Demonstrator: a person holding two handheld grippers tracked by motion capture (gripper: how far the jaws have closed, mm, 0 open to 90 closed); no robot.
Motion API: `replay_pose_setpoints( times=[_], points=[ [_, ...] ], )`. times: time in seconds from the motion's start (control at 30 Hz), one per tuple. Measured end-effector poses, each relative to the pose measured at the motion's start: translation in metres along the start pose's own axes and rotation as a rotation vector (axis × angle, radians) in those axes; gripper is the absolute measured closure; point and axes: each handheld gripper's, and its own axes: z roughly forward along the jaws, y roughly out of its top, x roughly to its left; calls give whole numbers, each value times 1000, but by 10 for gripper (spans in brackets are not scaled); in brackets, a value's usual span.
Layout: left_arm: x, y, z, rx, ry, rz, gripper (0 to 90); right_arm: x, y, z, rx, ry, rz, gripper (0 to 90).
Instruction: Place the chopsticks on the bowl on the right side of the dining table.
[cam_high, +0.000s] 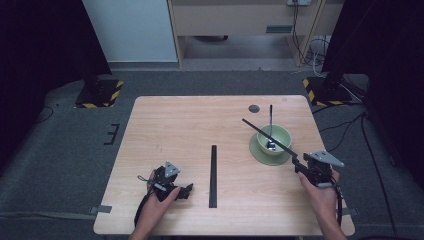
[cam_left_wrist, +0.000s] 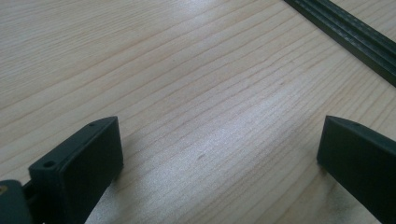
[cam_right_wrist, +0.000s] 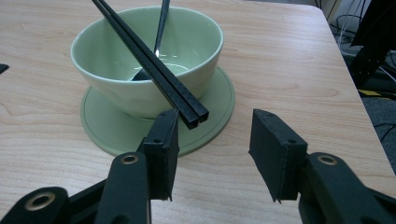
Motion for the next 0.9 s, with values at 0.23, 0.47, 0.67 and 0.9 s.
replay_pose_setpoints(
  times=[0.23, 0.47, 0.67, 0.9],
  points=[
    [0, 0, 0, 1, -1, 1, 0, -3, 2, 1, 11, -1, 21, 459],
    [0, 0, 0, 1, -2, 2, 0, 1, 3, -5, -4, -67, 32, 351],
    [-1, 0, 0, 1, -1, 2, 0, 14, -1, -7, -28, -152, 1, 323],
    [-1, 0, 0, 1, -1, 3, 0, 25, 2, -2, -31, -198, -10, 333]
  ],
)
